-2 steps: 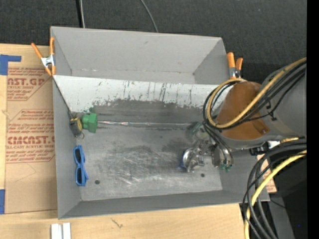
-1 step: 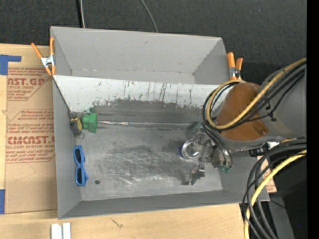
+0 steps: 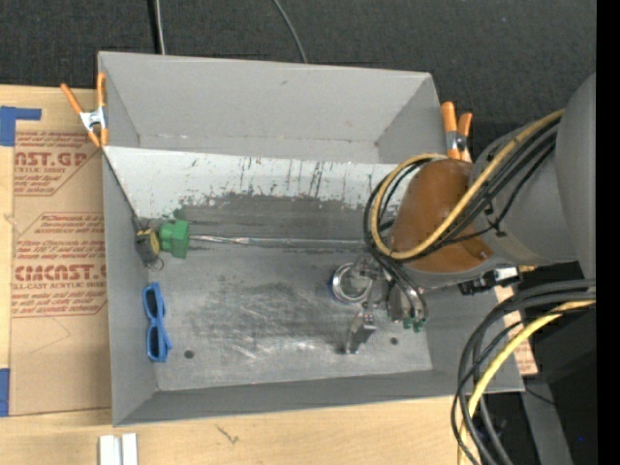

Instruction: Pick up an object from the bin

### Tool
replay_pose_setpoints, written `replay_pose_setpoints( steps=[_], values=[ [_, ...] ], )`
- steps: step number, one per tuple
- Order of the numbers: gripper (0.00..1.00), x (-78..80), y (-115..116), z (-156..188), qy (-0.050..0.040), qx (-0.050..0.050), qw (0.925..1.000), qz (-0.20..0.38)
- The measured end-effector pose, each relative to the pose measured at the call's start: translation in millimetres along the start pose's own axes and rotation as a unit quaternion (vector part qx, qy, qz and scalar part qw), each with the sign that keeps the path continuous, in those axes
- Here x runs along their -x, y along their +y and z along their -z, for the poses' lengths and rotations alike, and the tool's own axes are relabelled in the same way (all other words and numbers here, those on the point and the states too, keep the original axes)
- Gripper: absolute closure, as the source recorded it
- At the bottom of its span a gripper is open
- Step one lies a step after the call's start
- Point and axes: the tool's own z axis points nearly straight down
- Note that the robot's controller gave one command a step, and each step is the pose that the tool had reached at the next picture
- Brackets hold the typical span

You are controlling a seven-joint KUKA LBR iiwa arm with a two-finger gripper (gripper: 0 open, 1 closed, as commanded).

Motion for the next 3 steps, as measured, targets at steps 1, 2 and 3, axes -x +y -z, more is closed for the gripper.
replay_pose_setpoints(
  steps=[1,2,3],
  values=[
    [0.00,58.0,-21,38,0.0075,0.002,0.9997,-0.024],
    [0.00,58.0,-13,5,0.0039,0.003,1.0000,-0.003],
    [1.00,57.1,-13,6,0.0068,0.004,1.0000,-0.003]
  ],
)
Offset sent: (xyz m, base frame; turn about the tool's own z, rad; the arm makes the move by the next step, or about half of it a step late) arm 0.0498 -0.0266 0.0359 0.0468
